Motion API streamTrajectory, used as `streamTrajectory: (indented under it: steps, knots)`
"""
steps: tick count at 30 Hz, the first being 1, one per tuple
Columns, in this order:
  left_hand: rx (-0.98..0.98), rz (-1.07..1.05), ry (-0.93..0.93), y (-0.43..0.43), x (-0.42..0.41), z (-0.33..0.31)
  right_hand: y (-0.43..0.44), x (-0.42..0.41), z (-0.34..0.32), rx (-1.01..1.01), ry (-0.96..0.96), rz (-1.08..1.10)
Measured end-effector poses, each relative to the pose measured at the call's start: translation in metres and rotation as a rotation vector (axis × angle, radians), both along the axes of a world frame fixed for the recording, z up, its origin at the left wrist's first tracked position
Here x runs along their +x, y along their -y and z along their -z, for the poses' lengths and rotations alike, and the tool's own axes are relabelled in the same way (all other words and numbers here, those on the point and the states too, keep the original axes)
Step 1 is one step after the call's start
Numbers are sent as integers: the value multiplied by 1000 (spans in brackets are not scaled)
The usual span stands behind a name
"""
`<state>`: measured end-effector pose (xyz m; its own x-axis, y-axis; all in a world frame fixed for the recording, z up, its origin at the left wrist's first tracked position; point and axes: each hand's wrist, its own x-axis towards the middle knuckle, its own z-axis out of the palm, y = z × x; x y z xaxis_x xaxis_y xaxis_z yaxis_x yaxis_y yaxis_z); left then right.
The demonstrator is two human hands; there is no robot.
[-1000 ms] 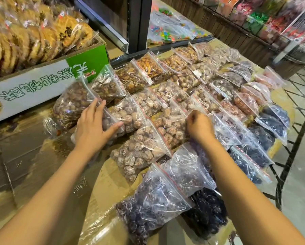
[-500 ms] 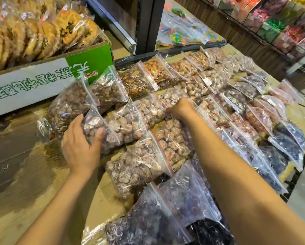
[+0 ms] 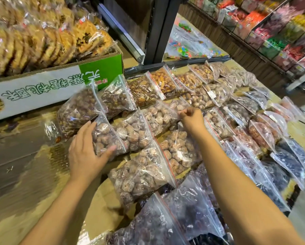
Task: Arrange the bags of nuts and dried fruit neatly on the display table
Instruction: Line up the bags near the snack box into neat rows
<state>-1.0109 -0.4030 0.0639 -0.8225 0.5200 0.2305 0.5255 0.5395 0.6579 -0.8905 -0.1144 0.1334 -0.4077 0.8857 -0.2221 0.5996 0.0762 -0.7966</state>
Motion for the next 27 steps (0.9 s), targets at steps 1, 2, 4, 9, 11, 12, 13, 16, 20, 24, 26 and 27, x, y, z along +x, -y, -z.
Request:
streamTrajectory:
  steps: [1,2,4,9,11,12,13,16,20,24,26,27]
  knots:
    - [-37,66,-9,9,-3,3,0,3,-5,46,-37,-12]
    - [-69,107,6,18,-7,6,-1,5,-9,92,-77,-12]
    - [-103,94,93,30,-13,10,-5,8,-14,144,-159,42]
    - [74,24,161,20,-7,9,-9,21,-8,28,-133,56]
    - [157,31,185,10,-2,8,-8,18,-9,45,-115,90]
    - [171,46,195,5,-1,8,-6,15,-13,147,-74,107]
    - [162,74,196,0,0,8,-3,11,-16,273,-26,103]
    - [77,156,166,-7,-2,9,28,-8,-28,400,164,-199]
    - [25,194,209,-1,-9,10,66,-31,-11,479,660,-516]
    - [42,183,195,1,-3,6,76,-34,-4,444,611,-446]
    - [76,170,207,0,-1,6,74,-28,-3,382,435,-334]
    - [105,148,219,0,-1,5,69,-26,-5,355,324,-270]
